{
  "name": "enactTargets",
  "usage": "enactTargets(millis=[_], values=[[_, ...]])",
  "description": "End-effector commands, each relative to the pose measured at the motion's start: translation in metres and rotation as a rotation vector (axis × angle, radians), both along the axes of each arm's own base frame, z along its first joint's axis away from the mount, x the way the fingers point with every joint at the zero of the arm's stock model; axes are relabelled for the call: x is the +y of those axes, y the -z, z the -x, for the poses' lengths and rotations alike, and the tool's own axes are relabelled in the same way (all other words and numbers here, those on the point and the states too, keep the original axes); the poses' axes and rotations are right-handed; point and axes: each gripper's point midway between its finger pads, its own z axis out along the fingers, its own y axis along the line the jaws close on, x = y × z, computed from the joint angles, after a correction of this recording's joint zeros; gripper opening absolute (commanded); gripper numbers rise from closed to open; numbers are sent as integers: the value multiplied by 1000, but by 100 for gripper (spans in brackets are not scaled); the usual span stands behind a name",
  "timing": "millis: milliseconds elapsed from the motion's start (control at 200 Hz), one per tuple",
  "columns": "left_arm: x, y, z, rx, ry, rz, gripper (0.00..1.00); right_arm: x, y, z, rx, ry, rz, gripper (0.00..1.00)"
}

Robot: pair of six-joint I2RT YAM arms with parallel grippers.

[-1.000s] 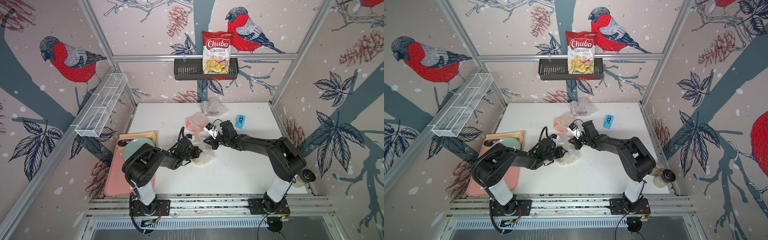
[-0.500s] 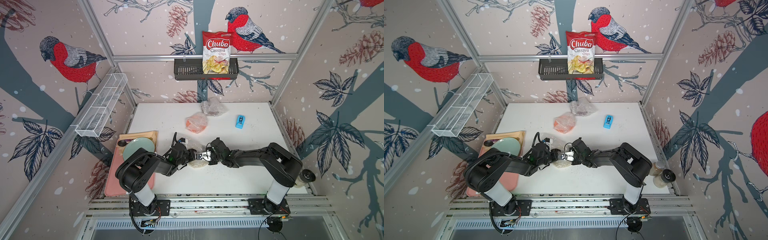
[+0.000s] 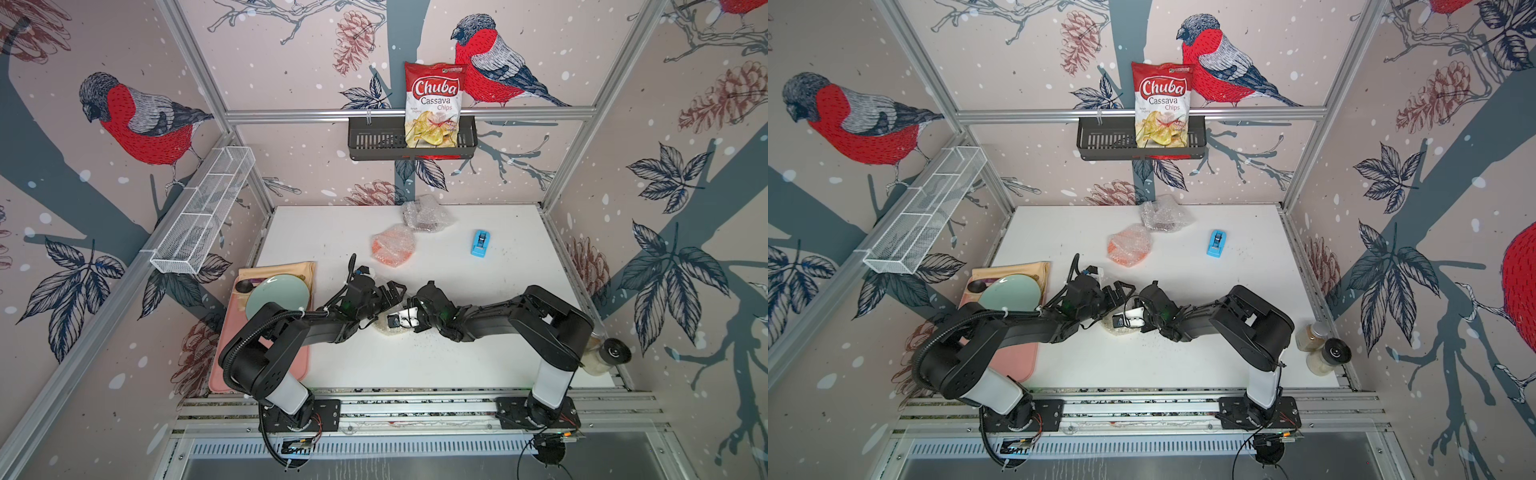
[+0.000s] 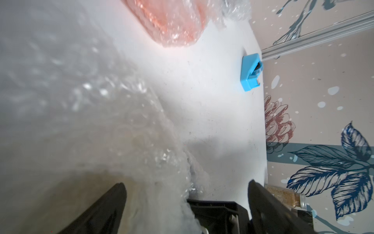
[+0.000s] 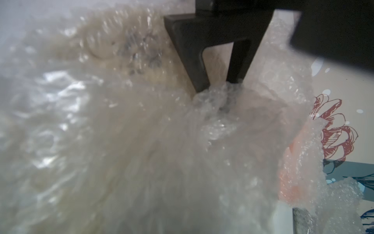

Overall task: Wrap dinner plates in bubble wrap
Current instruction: Wrap the plate in the bubble wrap.

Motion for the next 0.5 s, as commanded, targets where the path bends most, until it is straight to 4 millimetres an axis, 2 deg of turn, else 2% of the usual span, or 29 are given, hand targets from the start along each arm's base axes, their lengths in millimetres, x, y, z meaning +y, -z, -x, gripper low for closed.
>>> enactTargets(millis=[0, 120, 225, 280, 365, 465, 495], values=[[25, 44, 18, 173, -57, -168, 95, -44, 47, 26, 125, 10, 238, 0], [25, 62, 32, 231, -12, -202, 79, -40, 34, 24, 99, 5, 208, 0], [12, 68, 45, 237, 60, -207, 67, -35, 27, 23, 90, 2, 189, 0], [10, 71, 51, 239, 81, -209, 59, -32, 24, 23, 87, 1, 179, 4], [8, 73, 53, 232, 89, -185, 31, -29, 17, 21, 90, 12, 152, 12], [5, 74, 52, 224, 99, -174, 12, -24, 8, 21, 99, 24, 112, 24], [4, 75, 52, 224, 103, -173, 4, -22, 1, 19, 97, 37, 85, 30]])
